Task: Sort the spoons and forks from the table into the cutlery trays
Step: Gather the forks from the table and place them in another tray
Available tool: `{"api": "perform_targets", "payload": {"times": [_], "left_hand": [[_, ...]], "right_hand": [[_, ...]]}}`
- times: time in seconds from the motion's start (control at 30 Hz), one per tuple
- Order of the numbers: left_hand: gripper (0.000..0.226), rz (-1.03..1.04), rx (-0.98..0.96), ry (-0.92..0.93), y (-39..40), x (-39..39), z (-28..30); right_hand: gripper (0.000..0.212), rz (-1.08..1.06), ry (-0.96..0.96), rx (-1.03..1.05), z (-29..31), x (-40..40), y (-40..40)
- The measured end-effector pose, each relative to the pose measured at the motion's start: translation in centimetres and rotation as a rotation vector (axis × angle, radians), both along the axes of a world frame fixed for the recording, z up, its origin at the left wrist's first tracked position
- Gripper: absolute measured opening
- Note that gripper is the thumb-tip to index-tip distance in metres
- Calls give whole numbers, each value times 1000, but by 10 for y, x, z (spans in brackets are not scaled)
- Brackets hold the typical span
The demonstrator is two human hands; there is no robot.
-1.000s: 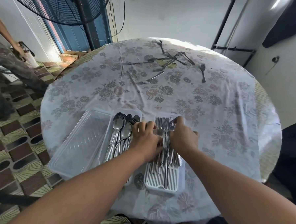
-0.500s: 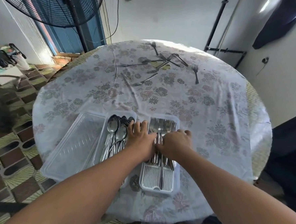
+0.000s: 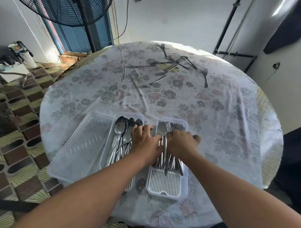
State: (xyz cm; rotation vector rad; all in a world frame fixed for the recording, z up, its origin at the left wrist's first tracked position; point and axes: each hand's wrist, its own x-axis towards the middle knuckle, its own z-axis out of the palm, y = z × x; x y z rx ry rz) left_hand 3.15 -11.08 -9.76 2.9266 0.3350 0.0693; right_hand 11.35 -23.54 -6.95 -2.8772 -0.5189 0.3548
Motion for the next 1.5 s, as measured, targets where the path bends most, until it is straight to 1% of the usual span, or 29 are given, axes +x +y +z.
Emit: {"api": "perform_targets", "payload": {"times": [0.1,0.17,0.23,0.3,0.33,0.4,0.47,0.53,0.6,0.73,0.83,0.9,0.97,1.03,1.1,1.2,1.3,1.4,1.5], "left_hand": [[40,33,-67,-84,3,0,3],[45,-12,-24,-94,3,0,5],[52,-77,49,-40,2,1,6],[55,-93,77,43,1,3,5],[55,-81,71,86,0,4,4],[57,-54,72,165,-1,8,4],[62,-49,105,217,-3,15,4],[66,-47,121,257,-3,19,7],[68,-36,141,297,-4,24,10],[72,-6,170,358,-9,35,14],[71,0,136,376,-13,41,16],[62,-1,69,313,-15,40,17],[49,24,1,177,-15,39,20],[45,81,-35,44,-17,42,25],[45,139,-71,-49,-20,54,30],[39,234,-197,-123,-35,78,40],[29,273,-301,-181,-54,105,46],[19,288,-433,-238,-71,130,45],[9,374,-517,-247,-96,157,38]], "right_hand": [[33,-66,71,111,-8,13,5],[34,-64,42,127,-13,19,8],[26,-49,-15,118,-17,22,7],[17,-11,-87,112,-23,20,2],[16,14,-124,112,-25,17,-2],[21,69,-202,96,-28,13,-10],[24,132,-251,24,-27,12,-17],[30,202,-246,-68,-27,12,-22],[36,222,-240,-124,-26,15,-26],[40,196,-203,-161,-28,20,-30],[42,199,-160,-169,-24,20,-27],[40,169,-147,-90,-24,21,-28],[39,117,-183,49,-24,25,-32],[37,50,-203,190,-24,33,-36],[35,-20,-163,319,-26,48,-38],[32,-71,-78,471,-30,78,-40],[29,-31,-62,554,-25,102,-47],[24,-15,45,661,-21,122,-58],[30,-2,146,706,-27,152,-80]]}}
